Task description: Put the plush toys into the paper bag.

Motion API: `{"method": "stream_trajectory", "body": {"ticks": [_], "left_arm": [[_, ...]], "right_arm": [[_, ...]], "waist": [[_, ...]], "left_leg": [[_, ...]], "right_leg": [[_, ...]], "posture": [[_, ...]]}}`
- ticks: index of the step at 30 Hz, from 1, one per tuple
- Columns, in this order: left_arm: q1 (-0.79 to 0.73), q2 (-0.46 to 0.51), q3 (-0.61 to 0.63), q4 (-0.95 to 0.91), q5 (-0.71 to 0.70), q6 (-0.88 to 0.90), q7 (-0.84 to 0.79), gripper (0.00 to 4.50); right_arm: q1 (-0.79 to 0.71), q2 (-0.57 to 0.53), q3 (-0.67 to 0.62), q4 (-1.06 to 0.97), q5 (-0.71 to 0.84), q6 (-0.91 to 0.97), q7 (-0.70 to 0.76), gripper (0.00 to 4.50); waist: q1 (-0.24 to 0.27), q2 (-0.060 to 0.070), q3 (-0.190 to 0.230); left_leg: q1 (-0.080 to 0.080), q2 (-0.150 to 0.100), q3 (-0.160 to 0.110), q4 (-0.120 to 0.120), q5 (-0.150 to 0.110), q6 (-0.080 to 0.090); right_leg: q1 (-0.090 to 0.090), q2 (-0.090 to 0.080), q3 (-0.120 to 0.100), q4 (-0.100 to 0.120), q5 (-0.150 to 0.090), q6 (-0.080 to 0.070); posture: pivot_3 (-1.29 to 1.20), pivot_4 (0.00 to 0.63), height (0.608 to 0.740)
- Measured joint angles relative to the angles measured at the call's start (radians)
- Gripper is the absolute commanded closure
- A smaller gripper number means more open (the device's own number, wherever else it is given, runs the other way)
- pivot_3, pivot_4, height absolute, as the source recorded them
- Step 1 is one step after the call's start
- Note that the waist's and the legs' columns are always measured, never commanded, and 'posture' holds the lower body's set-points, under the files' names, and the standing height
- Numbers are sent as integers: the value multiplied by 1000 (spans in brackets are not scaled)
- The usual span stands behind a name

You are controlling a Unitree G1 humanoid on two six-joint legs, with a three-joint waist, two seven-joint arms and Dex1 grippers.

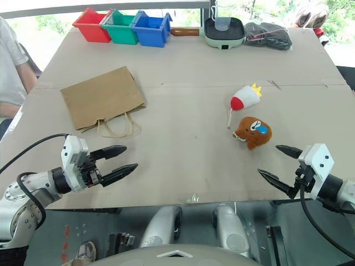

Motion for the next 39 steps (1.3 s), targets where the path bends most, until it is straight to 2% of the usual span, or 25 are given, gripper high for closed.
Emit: {"method": "stream_trajectory", "body": {"ticks": [3, 6, 9, 11, 13, 15, 19, 24, 25, 27, 28, 31, 34, 36, 37, 39], "left_arm": [[-29, -27, 3, 0, -12, 7, 34, 66], [-134, -84, 7, 0, -47, 25, 134, 66], [-181, -68, 49, 29, -58, 39, 171, 66], [-194, -18, 69, 65, -35, 5, 150, 66], [-178, 52, 85, 123, 40, -94, 87, 66], [-151, 147, 84, 244, 168, -295, -29, 66], [-187, 183, 38, 404, 293, -513, -112, 66], [-321, 179, -84, 561, 460, -702, -75, 66], [-345, 175, -107, 593, 487, -730, -61, 578], [-374, 170, -142, 643, 514, -778, -54, 1097], [-383, 165, -155, 654, 515, -791, -58, 1782], [-414, 160, -179, 688, 507, -812, -92, 3226], [-437, 157, -194, 703, 453, -793, -158, 4298], [-461, 147, -193, 693, 373, -725, -218, 4412], [-477, 135, -193, 663, 300, -621, -250, 4412], [-486, 132, -194, 639, 261, -555, -268, 4412]], "right_arm": [[-31, 37, 17, 2, -3, -20, -17, 39], [-133, 106, 161, -16, -37, -55, -66, 39], [-179, 125, 257, -45, -54, -43, -98, 39], [-209, 131, 316, -74, -54, -22, -115, 39], [-222, 131, 362, -92, -54, -15, -118, 39], [-241, 133, 407, -93, -55, -8, -123, 39], [-270, 144, 438, -93, -58, -7, -137, 39], [-242, 145, 447, -97, -63, -8, -161, 39], [-228, 145, 446, -100, -64, -8, -170, 0], [-215, 145, 445, -107, -66, -8, -182, 0], [-210, 145, 445, -114, -66, -8, -190, 0], [-197, 146, 444, -121, -71, -13, -209, 0], [-187, 150, 444, -122, -78, -19, -222, 0], [-183, 156, 445, -122, -84, -25, -233, 0], [-181, 158, 445, -122, -93, -37, -238, 0], [-182, 164, 446, -122, -100, -43, -239, 0]], "waist": [[0, 0, 0], [-1, 0, 0], [-1, -1, 0], [-2, 0, 0], [-2, 0, 0], [-1, 1, 0], [6, 0, 0], [9, -2, -1], [7, -3, -1], [1, -2, -1], [-3, -2, -1], [-2, -2, -1], [-1, -2, -1], [0, -2, -1], [0, -2, -1], [0, -3, -1]], "left_leg": [[0, 0, -1, 0, 0, 0], [0, 0, -1, 2, 0, 0], [0, 0, -1, 1, 0, 0], [0, 0, -1, 0, 0, 0], [0, 0, -1, 0, 0, 0], [0, 0, 0, -1, 0, 0], [-1, -1, 0, -1, 0, 0], [-1, -1, 0, -1, 0, 0], [-1, -1, 0, -1, 0, 0], [-1, 0, 0, -1, 0, 0], [-1, 0, 0, -1, 0, 0], [-1, 0, -1, -1, 0, 0], [-1, 0, 0, 0, 0, 0], [-1, 0, 0, 0, 0, 0], [-1, 0, -1, 1, 0, 0], [-1, 0, -1, 1, 0, 0]], "right_leg": [[0, 0, -1, 0, 0, 0], [0, 1, 0, 2, 0, 1], [0, 1, 0, 2, 2, 3], [0, 1, 0, 2, 3, 2], [-1, 1, 0, 1, 4, -1], [-1, 0, 0, 0, 2, -4], [-1, -1, 0, 0, 2, -5], [0, -1, -1, -1, 4, -1], [0, 0, -1, -1, 4, -1], [-1, 0, -1, -1, 4, -1], [-1, 1, -1, 0, 4, -1], [-1, 1, -1, 1, 4, -1], [-1, 1, -1, 1, 4, -1], [-1, 1, -1, 2, 4, -1], [-1, 1, -1, 2, 4, -1], [-1, 1, -1, 2, 4, -1]], "posture": [[0, 150, 740], [0, 150, 740], [0, 150, 740], [0, 150, 740], [0, 150, 740], [0, 150, 740], [0, 150, 740], [0, 150, 740], [0, 150, 740], [0, 150, 740], [0, 150, 740], [0, 150, 740], [0, 150, 740], [0, 150, 740], [0, 150, 740], [0, 150, 740]]}}
